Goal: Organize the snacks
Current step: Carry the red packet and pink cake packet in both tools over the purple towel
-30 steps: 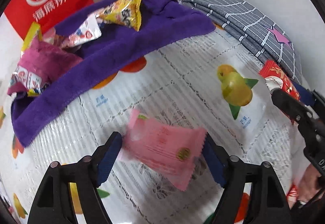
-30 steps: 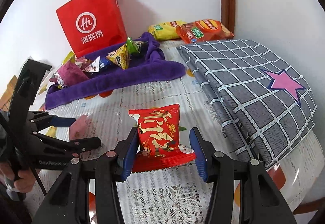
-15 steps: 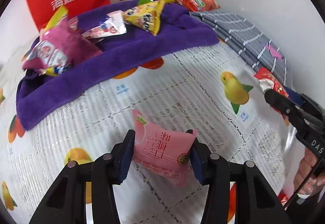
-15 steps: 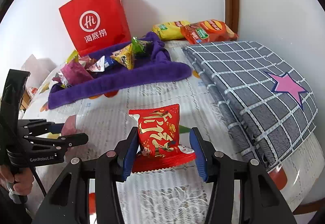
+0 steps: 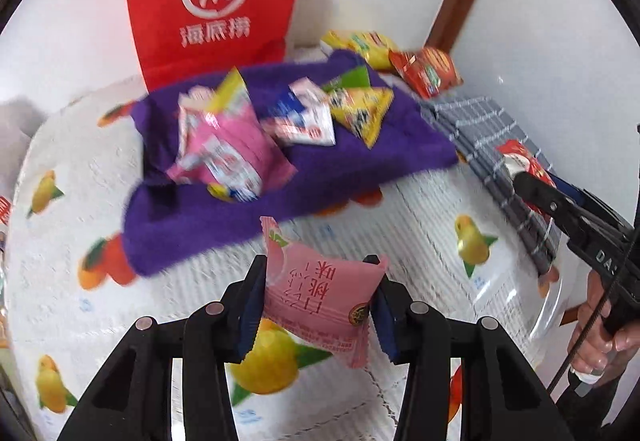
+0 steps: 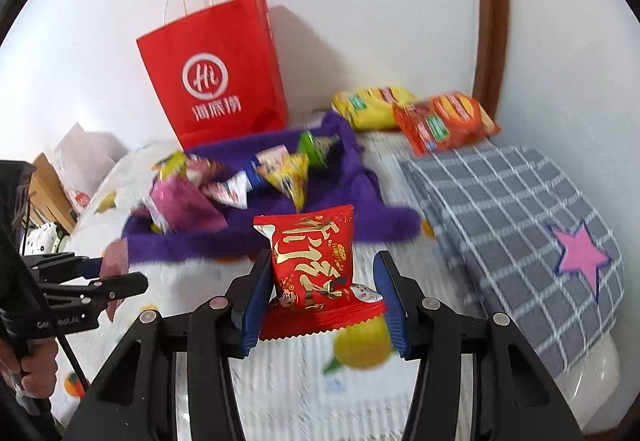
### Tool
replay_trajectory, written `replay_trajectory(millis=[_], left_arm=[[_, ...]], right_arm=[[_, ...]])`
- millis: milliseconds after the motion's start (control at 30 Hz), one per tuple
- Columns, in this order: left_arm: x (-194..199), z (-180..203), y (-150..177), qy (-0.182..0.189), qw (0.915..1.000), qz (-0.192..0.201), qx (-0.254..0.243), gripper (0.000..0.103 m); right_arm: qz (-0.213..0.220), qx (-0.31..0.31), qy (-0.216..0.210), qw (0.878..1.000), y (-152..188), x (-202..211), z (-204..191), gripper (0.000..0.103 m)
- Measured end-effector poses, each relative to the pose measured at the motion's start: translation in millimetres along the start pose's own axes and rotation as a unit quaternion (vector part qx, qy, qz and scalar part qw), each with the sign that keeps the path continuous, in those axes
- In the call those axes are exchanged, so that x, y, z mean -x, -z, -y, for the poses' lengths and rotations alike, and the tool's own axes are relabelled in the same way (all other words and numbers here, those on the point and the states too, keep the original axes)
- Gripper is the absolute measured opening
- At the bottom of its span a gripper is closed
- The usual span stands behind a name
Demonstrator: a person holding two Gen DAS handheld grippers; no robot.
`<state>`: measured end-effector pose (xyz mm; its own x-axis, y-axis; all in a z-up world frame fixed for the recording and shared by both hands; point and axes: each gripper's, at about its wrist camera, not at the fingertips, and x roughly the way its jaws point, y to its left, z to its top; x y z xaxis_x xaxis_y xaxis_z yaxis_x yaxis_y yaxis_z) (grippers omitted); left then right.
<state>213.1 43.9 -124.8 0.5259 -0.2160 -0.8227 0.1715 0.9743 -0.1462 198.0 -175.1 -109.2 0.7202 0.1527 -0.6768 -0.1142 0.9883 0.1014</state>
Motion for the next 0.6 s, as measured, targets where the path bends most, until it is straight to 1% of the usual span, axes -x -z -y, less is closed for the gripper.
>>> replay_trajectory(millis=[133, 200, 400, 533, 600], left_arm=[[15, -13, -22, -0.013, 0.9996, 0.024, 0.005, 0.045], [21, -22, -35, -0.021, 0.9990, 0.035, 0.016, 0.045], [25, -43, -71, -0.028, 0.9973, 0.052, 0.042, 0.045], [17, -47, -92, -0.021, 0.9968, 0.056, 0.053, 0.045], [11, -45, -99, -0.017, 0.9967, 0.056, 0.055, 0.045]], right_arm=[[0.013, 0.007, -0.015, 1.000, -32, -2, -13, 0.050], [0.020, 0.013, -0.019, 1.000, -47, -5, -20, 0.050], [0.031, 0.021, -0.027, 0.999, -80, -22, -31, 0.050], [0.025, 0.012, -0.018, 0.999, -91, -48, -21, 0.050], [0.020, 0.007, 0.002, 1.000, -92, -63, -13, 0.050]])
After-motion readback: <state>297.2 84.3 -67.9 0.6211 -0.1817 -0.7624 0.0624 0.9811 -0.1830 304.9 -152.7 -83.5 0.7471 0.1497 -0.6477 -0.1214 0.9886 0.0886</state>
